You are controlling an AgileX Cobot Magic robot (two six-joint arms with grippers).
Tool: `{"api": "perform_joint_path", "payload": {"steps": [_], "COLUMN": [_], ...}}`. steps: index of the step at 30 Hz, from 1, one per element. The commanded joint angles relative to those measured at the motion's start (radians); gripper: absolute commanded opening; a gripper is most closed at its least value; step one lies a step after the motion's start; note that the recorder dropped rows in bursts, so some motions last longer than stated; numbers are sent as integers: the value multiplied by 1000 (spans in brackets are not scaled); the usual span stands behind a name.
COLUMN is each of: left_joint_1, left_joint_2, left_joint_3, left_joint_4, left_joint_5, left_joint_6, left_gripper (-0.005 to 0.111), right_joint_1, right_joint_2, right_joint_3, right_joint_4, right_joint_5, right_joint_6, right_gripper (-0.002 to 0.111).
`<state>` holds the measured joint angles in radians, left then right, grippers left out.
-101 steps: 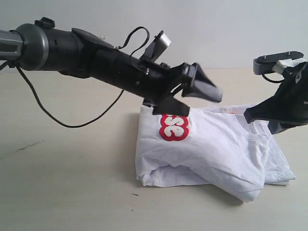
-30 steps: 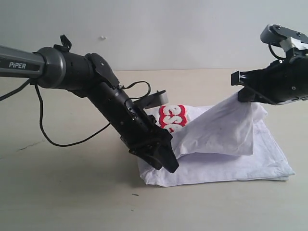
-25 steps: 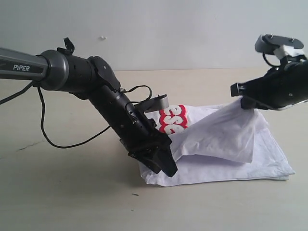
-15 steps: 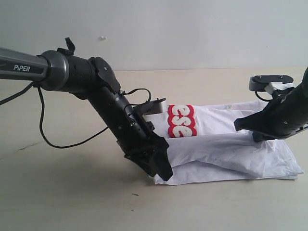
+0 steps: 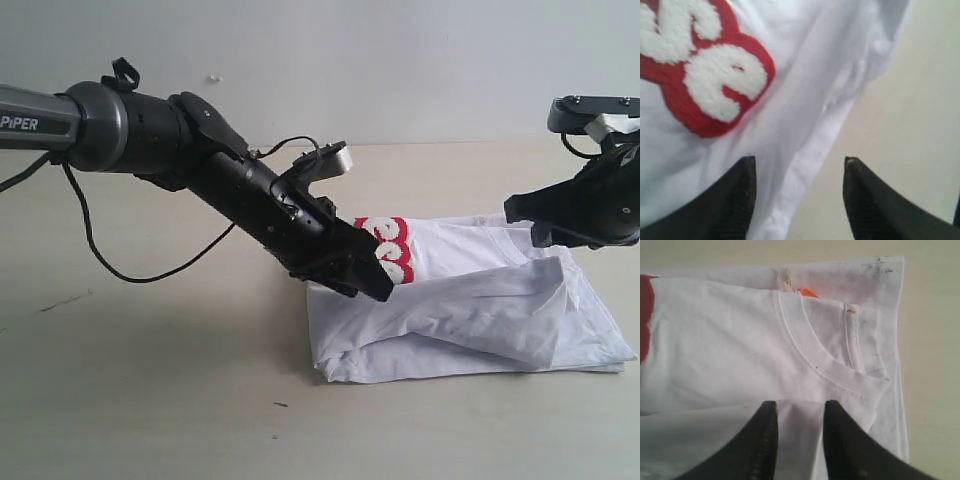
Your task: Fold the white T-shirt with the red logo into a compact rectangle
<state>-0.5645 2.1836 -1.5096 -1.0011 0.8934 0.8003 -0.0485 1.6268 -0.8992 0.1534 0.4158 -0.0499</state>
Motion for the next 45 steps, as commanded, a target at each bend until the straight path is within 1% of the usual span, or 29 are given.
{"api": "perform_joint_path", "payload": {"steps": [1, 2, 5, 8, 9, 10, 14, 17, 21, 24, 28, 31, 33, 40, 45], "left_joint_1": [-13, -13, -13, -13, -13, -13, -13, -13, -13, -13, -13, -13, -13, -13, -13], "left_joint_2": [44, 59, 81, 89, 89, 89, 89, 89, 89, 89, 89, 89, 89, 89, 89], "left_joint_3": [-2, -2, -2, -2, -2, -2, -2, -2, -2, -2, -2, -2, -2, -2, -2], "left_joint_4": [-41, -40, -30, -7, 11, 25, 49, 50, 50, 48, 48, 46, 46, 43, 43], "left_joint_5": [-71, -66, -34, -6, -2, -3, 5, 11, 12, 12, 24, 20, 20, 17, 17], "left_joint_6": [5, 5, 5, 5, 5, 5, 5, 5, 5, 5, 5, 5, 5, 5, 5], "left_gripper": [52, 52, 52, 52, 52, 52, 52, 52, 52, 52, 52, 52, 52, 52, 52], "right_joint_1": [-3, -3, -5, -5, -10, -19, -83, -133, -174, -187, -217, -225, -225, -225, -225], "right_joint_2": [41, 65, 95, 97, 94, 94, 96, 88, 84, 86, 84, 84, 84, 106, 143], "right_joint_3": [-5, -5, -5, -5, -5, -5, -5, -3, 28, 65, 111, 127, 136, 185, 191], "right_joint_4": [0, -11, -31, -118, -153, -144, -106, 6, 270, 407, 559, 697, 760, 894, 1075], "right_joint_5": [-24, -36, -49, -22, 10, 40, 130, 152, 155, 98, 4, -1, -11, -93, -97], "right_joint_6": [-9, -9, 22, 144, 174, 184, 181, 120, -52, -128, -148, -242, -272, -273, -392], "right_gripper": [5, 0, 0, 0, 1, 3, 19, 32, 47, 53, 54, 54, 54, 54, 54]}}
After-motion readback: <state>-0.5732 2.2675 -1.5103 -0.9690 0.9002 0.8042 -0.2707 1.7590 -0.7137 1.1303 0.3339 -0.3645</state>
